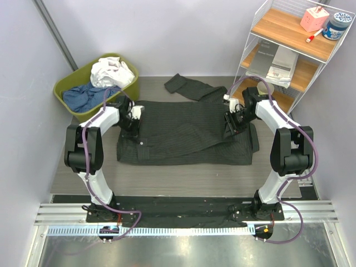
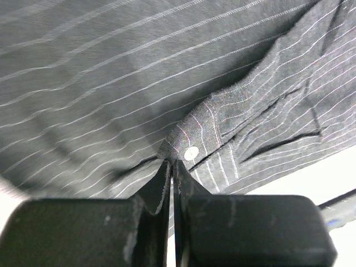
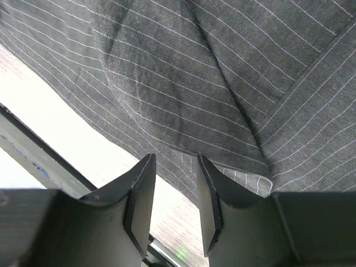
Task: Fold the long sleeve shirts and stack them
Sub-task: Fold the shirt
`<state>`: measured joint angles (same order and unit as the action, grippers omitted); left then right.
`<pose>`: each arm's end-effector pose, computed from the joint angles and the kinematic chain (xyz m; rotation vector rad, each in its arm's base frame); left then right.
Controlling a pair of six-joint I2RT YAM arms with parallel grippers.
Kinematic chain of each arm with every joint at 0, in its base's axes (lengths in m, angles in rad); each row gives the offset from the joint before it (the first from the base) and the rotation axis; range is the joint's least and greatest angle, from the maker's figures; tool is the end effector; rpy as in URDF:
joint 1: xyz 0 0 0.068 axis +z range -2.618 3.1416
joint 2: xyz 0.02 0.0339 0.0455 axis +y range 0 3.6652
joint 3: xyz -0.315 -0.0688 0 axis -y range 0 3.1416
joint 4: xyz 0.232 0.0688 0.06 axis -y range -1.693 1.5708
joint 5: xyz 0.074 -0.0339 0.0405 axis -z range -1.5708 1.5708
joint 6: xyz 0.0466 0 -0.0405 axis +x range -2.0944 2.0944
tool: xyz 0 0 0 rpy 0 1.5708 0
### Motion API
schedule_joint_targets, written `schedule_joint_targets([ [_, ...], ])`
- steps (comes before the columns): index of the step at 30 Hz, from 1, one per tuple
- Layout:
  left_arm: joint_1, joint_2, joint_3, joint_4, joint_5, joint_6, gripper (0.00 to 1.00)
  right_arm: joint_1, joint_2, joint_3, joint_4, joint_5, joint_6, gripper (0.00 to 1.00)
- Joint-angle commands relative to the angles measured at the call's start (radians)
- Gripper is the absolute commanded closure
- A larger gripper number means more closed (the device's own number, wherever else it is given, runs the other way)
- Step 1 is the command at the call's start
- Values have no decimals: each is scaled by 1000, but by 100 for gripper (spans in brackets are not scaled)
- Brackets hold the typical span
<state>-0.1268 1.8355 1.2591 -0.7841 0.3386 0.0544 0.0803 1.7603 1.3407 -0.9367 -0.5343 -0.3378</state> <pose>0.3494 -0.0602 0.2260 0.3147 2.8856 -0.5069 0.3369 0.0509 0.2716 -0.6563 2.6993 0.7153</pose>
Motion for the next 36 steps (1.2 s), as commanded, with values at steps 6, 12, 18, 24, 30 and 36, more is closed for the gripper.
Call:
schedule_joint_targets([
  [6, 3, 13, 177, -113, -162, 84, 100, 7, -21, 18, -1, -12, -24, 59],
  [12, 3, 42, 177, -77, -205, 88, 98, 71, -22, -9, 21, -7, -24, 60],
  [18, 4, -60, 96, -6, -231, 180, 54, 101, 1, -67, 65, 111, -32, 62],
  [24, -45, -42, 82, -20, -199, 332, 42, 101, 65, -61, 96, 282, -79, 63],
  [30, -76, 70, 43, -38, -265, 410, 48, 102, 136, -109, 95, 417, -194, 63],
  [36, -85, -17, -157, -61, -293, 456, 50, 121, 88, -302, 75, 456, -303, 63],
])
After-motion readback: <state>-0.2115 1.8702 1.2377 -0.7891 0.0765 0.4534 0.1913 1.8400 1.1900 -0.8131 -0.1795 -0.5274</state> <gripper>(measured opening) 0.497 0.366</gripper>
